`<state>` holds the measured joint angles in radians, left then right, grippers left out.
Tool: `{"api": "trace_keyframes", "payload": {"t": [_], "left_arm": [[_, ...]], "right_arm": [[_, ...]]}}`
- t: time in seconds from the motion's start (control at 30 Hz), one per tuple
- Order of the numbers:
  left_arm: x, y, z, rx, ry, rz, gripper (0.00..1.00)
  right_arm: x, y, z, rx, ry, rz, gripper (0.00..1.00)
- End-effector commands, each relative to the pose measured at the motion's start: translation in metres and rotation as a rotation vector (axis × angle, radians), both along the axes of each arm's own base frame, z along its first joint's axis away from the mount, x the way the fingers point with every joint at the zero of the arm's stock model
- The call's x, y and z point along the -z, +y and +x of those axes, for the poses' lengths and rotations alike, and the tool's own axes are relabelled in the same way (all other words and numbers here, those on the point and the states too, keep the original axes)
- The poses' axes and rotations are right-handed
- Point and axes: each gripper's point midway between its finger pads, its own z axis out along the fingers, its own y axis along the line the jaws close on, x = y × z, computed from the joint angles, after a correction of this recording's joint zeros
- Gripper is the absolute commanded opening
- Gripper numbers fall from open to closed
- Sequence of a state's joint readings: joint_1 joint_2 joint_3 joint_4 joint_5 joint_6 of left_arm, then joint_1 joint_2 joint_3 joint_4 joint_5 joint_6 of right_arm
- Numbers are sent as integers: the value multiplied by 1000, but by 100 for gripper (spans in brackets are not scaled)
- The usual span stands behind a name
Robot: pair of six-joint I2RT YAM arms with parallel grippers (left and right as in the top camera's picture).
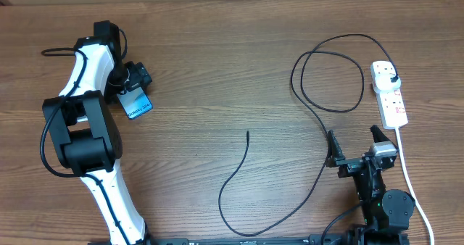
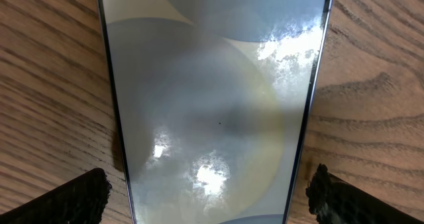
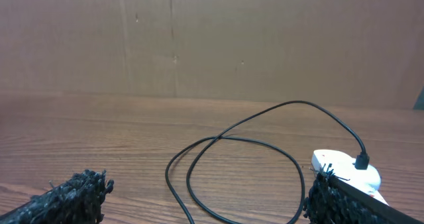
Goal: Plug charger to phone and switch on socket
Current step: 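Lower the left gripper onto the phone and center it, then close the left gripper on the phone's long edges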
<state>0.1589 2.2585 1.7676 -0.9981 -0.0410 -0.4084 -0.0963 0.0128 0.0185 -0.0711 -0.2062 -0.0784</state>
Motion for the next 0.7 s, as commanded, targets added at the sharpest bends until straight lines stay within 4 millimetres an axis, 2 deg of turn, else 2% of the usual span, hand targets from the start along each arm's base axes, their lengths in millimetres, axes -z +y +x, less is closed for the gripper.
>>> {"api": "trace_keyframes", "payload": {"t": [0.0, 0.67], "left_arm": [[1, -1, 4, 18, -7, -3, 100], [13, -3, -1, 17, 4, -8, 100]], "right_arm": [[2, 2, 0, -11, -5, 2, 100], [2, 2, 0, -11, -5, 2, 100]]}}
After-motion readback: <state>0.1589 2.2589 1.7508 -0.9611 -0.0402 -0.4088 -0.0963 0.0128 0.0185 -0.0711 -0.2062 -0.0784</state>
